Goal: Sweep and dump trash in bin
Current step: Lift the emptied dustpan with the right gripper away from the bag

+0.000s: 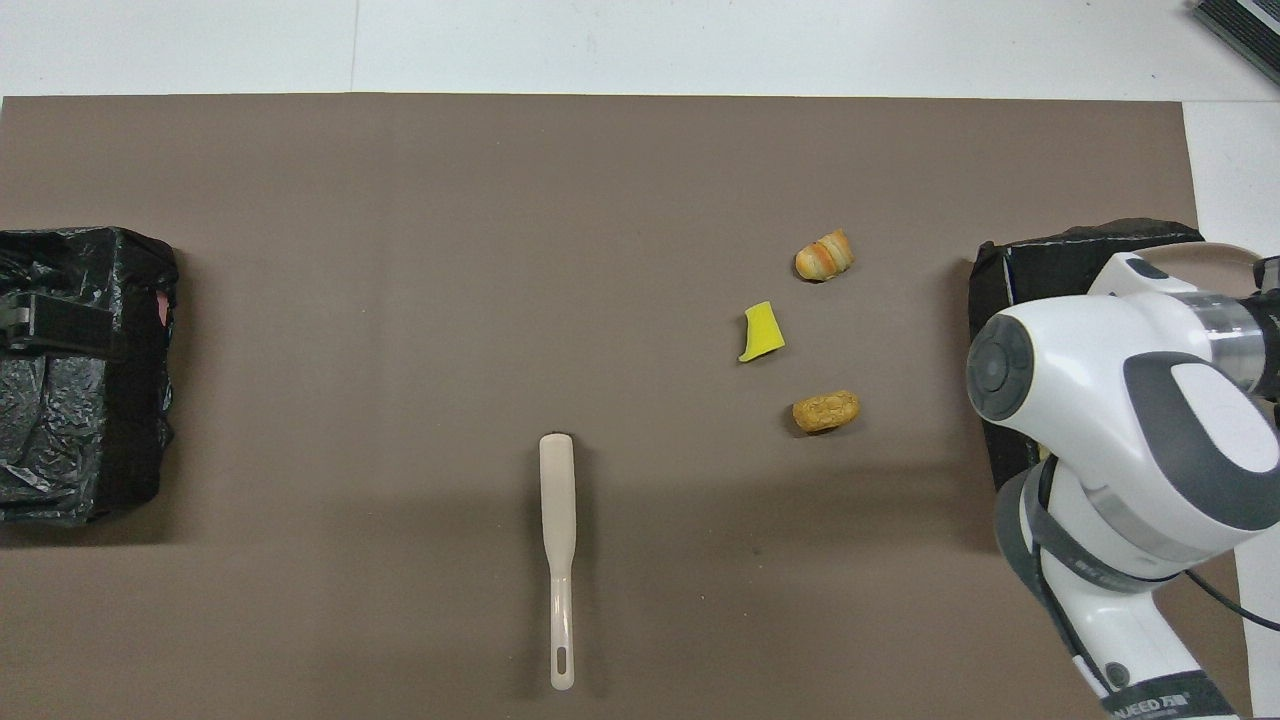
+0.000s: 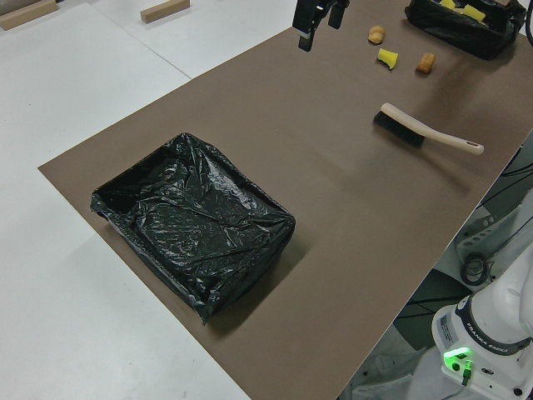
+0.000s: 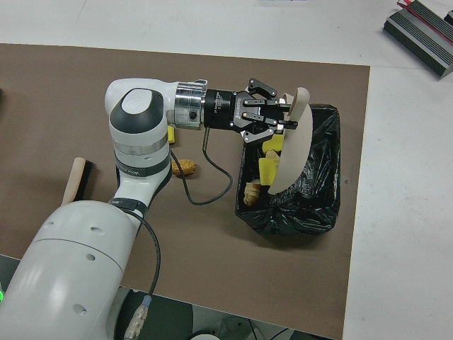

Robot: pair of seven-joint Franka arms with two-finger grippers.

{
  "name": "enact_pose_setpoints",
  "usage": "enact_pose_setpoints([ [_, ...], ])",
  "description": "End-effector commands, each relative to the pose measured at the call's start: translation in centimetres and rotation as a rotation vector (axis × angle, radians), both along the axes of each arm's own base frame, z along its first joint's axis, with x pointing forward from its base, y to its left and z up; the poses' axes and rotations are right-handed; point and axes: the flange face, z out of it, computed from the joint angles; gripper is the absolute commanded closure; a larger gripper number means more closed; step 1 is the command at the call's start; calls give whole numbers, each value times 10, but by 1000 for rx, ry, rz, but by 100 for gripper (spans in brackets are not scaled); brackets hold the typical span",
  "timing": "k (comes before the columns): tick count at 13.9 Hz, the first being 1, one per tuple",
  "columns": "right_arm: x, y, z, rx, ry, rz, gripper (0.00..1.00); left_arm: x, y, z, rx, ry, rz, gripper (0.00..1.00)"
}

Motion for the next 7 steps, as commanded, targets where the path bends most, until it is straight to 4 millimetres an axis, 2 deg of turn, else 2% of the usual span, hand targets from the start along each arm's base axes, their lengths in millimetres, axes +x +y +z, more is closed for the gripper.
enact_pose_setpoints([
  [1,10,-17,40,153,-65,-67,100,-3,-1,13,15,-7,-3,0],
  [4,12,-14,57,310,-151,-133,100,-7,2,14,14,-13,4,0],
  [7,7,-6,56,488,-292,-271,100,-10,2,14,15,-13,1,0],
])
